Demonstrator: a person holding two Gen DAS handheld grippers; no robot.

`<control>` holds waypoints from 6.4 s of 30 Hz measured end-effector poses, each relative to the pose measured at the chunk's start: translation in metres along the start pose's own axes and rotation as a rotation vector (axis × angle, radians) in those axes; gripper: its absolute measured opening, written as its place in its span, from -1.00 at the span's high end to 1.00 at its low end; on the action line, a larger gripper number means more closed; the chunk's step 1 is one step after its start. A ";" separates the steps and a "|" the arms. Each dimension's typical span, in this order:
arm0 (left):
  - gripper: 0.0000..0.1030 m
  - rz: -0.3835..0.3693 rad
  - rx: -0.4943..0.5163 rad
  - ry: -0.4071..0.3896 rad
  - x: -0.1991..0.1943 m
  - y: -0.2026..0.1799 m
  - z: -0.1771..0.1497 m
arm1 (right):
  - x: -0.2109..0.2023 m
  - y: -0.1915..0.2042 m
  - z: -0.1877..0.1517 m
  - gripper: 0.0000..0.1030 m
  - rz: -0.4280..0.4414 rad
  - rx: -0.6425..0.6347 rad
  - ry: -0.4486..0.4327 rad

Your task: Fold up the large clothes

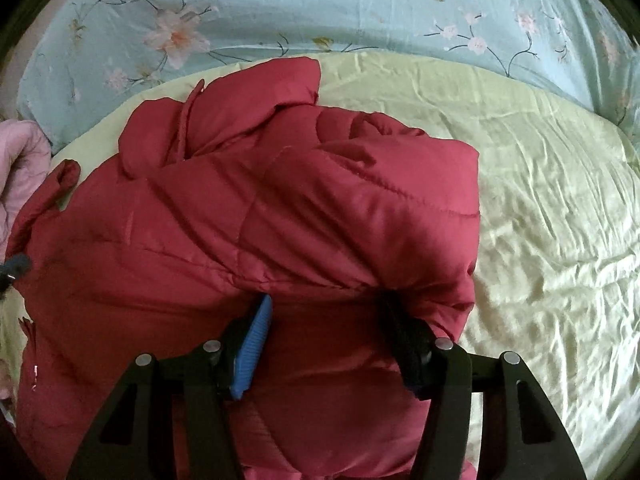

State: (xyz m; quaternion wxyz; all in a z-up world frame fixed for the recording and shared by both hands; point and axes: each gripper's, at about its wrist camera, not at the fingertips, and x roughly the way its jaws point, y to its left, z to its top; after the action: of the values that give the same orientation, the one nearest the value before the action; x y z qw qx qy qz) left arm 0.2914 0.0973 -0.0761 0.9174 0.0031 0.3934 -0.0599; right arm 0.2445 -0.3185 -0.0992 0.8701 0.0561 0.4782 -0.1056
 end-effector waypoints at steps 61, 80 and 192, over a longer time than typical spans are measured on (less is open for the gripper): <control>-0.15 0.134 0.135 0.005 -0.025 0.037 0.040 | -0.087 0.059 -0.029 -0.28 0.234 -0.034 -0.066; 0.67 0.276 0.067 0.158 0.066 0.047 0.073 | -0.110 0.070 -0.052 -0.27 0.317 -0.024 -0.071; 0.01 0.085 -0.361 0.131 -0.015 0.037 -0.044 | -0.028 -0.043 -0.031 0.90 0.225 0.306 -0.034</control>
State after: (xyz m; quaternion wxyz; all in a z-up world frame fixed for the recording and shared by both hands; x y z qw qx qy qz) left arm 0.2540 0.1383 -0.0970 0.8771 -0.1411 0.4562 0.0510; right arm 0.1938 -0.3504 -0.0919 0.8658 0.2390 0.4323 -0.0802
